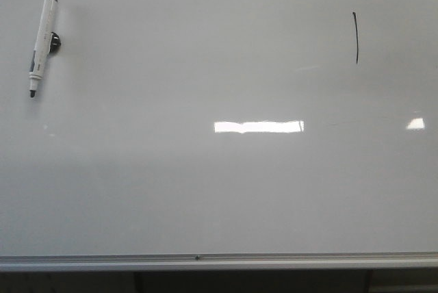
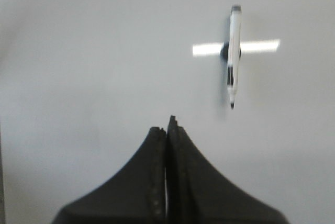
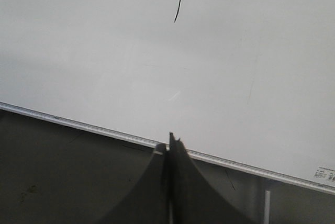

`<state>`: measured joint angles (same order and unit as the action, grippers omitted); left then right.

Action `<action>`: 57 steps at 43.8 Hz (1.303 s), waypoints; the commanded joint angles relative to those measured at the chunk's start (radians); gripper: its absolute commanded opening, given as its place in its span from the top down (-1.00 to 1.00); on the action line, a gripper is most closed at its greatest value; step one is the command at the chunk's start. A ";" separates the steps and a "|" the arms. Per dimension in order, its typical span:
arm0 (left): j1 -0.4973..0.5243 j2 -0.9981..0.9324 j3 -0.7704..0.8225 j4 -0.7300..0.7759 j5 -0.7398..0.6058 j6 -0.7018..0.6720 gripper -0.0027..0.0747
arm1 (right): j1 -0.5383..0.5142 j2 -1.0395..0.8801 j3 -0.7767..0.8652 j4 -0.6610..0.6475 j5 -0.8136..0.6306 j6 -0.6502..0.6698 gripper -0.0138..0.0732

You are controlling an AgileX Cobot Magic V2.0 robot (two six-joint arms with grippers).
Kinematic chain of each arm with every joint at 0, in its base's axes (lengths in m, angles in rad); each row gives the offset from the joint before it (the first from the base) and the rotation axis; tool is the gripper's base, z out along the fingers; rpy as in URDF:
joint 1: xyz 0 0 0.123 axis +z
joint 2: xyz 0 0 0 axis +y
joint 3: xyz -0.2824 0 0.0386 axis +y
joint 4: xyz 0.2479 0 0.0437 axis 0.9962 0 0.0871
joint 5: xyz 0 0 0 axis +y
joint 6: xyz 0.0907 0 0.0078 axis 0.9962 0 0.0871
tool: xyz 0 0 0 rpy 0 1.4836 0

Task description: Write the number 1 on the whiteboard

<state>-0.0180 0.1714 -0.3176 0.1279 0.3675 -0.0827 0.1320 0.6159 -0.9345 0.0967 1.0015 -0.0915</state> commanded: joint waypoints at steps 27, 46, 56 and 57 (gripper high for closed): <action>0.127 -0.192 0.350 -0.105 -0.433 -0.009 0.98 | -0.004 0.002 -0.026 0.004 -0.070 -0.002 0.84; 0.127 -0.192 0.350 -0.207 -0.341 0.197 0.98 | -0.004 0.002 -0.026 0.004 -0.070 -0.002 0.84; 0.089 -0.192 0.350 -0.168 -0.448 0.153 0.98 | -0.004 0.002 -0.026 0.004 -0.070 -0.002 0.84; 0.082 -0.192 0.350 -0.167 -0.450 0.153 0.98 | -0.004 0.002 -0.026 0.004 -0.070 -0.002 0.84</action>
<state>0.0870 -0.0059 0.0100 -0.0474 0.0370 0.0814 0.1320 0.6159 -0.9345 0.0967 0.9999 -0.0915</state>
